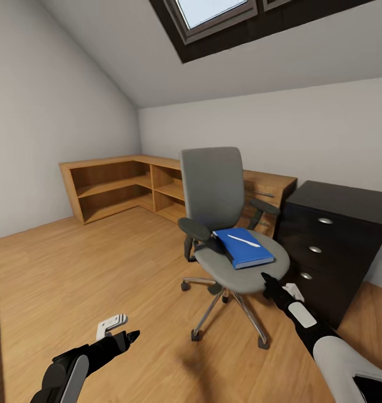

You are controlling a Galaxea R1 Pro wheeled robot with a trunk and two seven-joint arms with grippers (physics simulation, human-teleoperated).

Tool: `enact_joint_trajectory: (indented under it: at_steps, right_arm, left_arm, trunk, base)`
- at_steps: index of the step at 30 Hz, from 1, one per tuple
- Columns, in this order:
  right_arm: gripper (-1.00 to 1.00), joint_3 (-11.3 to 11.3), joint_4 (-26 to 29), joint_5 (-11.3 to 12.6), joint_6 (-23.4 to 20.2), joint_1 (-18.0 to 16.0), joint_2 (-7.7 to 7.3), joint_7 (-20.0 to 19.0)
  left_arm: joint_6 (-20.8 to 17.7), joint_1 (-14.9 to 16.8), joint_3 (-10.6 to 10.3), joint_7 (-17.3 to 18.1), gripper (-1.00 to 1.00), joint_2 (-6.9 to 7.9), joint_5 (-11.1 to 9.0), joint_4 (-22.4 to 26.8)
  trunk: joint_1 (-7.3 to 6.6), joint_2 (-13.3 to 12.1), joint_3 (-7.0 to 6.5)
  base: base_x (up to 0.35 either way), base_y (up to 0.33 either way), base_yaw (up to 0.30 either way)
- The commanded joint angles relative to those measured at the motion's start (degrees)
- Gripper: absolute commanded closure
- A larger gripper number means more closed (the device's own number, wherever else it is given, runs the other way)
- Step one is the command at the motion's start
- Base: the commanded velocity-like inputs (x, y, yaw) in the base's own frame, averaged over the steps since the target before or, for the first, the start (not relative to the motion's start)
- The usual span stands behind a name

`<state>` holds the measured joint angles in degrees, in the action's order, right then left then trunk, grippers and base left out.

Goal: In the bedroom, organize the workspace by keeping the computer under the desk, ensuring the monitor is on the desk, placing the keyboard on the desk next to the monitor, placing the mouse on the desk next to the keyboard, moving the folder from the swivel chair onto the desk next to the mouse, stacking the notebook on top of the folder with the pen on top of the notebook, and positioning the swivel chair next to the desk.

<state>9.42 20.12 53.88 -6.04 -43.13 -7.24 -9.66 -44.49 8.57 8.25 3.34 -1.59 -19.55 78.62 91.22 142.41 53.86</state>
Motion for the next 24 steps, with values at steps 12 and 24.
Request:
enact_joint_trajectory:
  at_steps: [12, 24]
  right_arm:
    - [-1.00, 0.42, 0.01, 0.24, -0.38, -0.03, 0.20, -0.45]
    - [-1.00, 0.42, 0.01, 0.17, -0.38, -0.03, 0.20, -0.45]
  left_arm:
    - [-0.34, 0.04, 0.24, 0.35, -1.00, -0.01, 0.12, 0.04]
    - [-0.34, 0.04, 0.11, 0.30, -1.00, -0.08, 0.12, 0.04]
  trunk:
    - [0.01, 0.02, 0.06]
    - [0.01, 0.02, 0.06]
  base:
    - [0.172, 0.000, 0.007]
    - [0.209, 0.000, 0.000]
